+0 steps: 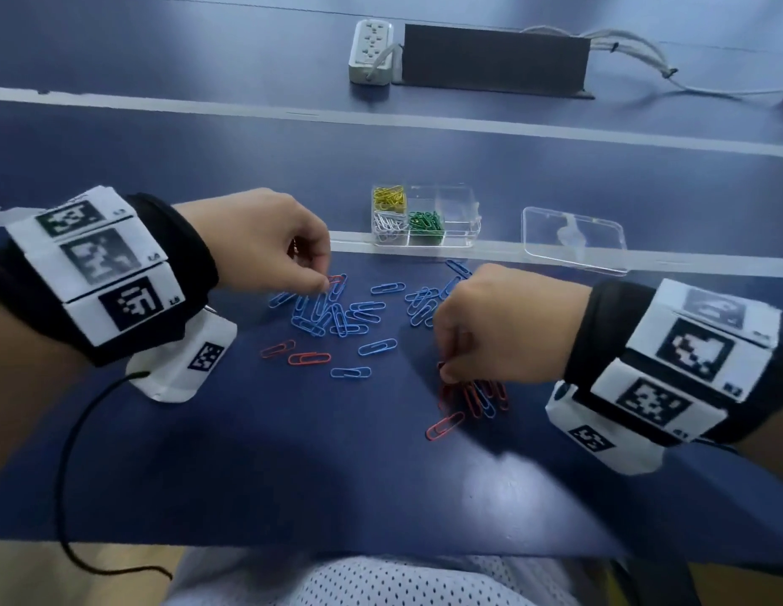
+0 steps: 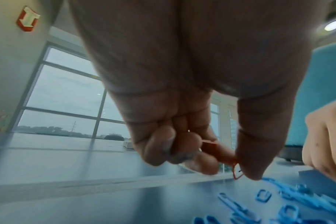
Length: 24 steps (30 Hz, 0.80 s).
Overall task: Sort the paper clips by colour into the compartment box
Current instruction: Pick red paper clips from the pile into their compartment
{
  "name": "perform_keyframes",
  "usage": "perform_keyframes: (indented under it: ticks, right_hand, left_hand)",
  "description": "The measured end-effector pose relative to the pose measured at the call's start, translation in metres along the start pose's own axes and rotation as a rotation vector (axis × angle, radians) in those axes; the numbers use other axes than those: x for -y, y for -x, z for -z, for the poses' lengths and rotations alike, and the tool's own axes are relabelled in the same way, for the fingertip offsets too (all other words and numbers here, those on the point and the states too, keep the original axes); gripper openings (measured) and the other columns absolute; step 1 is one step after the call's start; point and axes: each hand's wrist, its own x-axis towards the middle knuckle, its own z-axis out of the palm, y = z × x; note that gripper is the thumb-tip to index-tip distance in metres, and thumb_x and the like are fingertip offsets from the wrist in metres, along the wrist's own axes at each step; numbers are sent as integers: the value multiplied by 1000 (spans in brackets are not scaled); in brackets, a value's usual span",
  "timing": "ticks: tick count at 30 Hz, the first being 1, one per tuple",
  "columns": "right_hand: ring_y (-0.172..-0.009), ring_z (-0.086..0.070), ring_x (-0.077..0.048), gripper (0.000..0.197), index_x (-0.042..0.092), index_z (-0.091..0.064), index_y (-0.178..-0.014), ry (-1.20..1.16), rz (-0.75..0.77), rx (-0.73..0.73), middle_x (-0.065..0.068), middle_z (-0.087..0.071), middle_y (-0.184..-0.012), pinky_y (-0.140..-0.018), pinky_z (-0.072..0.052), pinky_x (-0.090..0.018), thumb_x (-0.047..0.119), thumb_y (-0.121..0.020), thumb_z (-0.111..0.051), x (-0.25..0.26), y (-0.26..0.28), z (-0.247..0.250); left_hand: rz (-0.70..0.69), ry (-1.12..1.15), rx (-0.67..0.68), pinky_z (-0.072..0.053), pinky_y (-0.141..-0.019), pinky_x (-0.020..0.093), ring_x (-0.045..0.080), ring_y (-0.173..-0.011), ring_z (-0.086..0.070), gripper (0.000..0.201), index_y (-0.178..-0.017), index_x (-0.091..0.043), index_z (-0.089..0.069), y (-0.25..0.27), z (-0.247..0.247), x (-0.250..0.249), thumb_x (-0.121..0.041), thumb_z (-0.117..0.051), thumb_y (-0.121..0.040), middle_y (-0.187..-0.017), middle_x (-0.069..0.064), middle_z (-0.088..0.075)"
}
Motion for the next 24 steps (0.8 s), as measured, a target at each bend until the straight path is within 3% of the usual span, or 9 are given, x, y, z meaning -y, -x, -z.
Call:
perform_keyframes:
  ticks: [2,4,7,10,12,14,19,21,24]
  right_hand:
    - [-77,-65,-23,18,15,-72,-81,6,18,-23,-4,-72,-78,-71,-54,-32,28,-76,-61,0,-3,-1]
    - [-76,-64,-24,17,13,-71,-79,14,26,-30,-5,-71,-77,-70,-54,-32,23,-74,-58,0,-5,1]
    - [-77,-63,-23,17,16,-71,-80,18,40,-40,-3,-72,-79,-72,-54,-31,24,-74,-58,2,-6,5]
    - [-73,-56,-14,14,22,-70,-87,8,68,1,6,-71,-84,-73,-49,-23,26,-77,-61,2,-8,8]
    - [-70,-49,-9,15,26,-68,-91,0,79,34,11,-68,-81,-70,-43,-19,25,-78,-62,2,-9,8]
    - [-65,-46,-6,16,27,-68,-91,-10,90,35,12,-63,-76,-69,-41,-17,22,-78,-61,3,-10,8]
    - [-56,-44,3,21,26,-68,-92,-53,87,56,15,-53,-62,-65,-41,-17,18,-74,-60,7,-12,7]
    - [-61,-49,-2,20,24,-68,-91,-74,103,46,14,-54,-65,-66,-44,-20,19,-75,-56,12,-13,8]
    - [-81,-52,-18,25,17,-68,-95,-80,145,-17,-1,-61,-93,-77,-43,-26,21,-85,-46,22,-22,10]
  left_hand:
    - [9,73,-15,-37,-51,9,-2,-54,-52,12,-64,-24,-60,6,1,2,-27,-68,-73,-57,-21,-60]
    - [4,142,-15,-40,-55,9,3,-52,-50,16,-64,-23,-58,12,1,8,-21,-70,-74,-58,-12,-61]
    - [10,226,23,-43,-63,23,5,-54,-50,20,-66,-25,-58,23,-4,17,-17,-74,-75,-60,-9,-61]
    - [15,284,67,-48,-70,28,7,-63,-59,18,-75,-30,-60,33,-8,21,-17,-72,-76,-69,-10,-67]
    - [15,300,99,-47,-72,19,6,-65,-61,21,-85,-33,-64,38,-9,20,-14,-69,-79,-74,-13,-69]
    - [31,302,119,-45,-63,10,4,-60,-58,26,-91,-33,-66,40,-9,19,-8,-63,-84,-72,-11,-67]
    - [123,229,152,-39,-60,19,6,-55,-46,26,-72,-31,-55,43,-11,15,-12,-48,-88,-60,-10,-56]
    - [159,183,149,-34,-59,26,11,-57,-39,23,-67,-26,-46,44,-13,12,-14,-43,-87,-59,-5,-47]
    - [153,71,156,-32,-56,24,9,-57,-39,20,-67,-25,-44,47,-15,8,-26,-52,-85,-59,-6,-45]
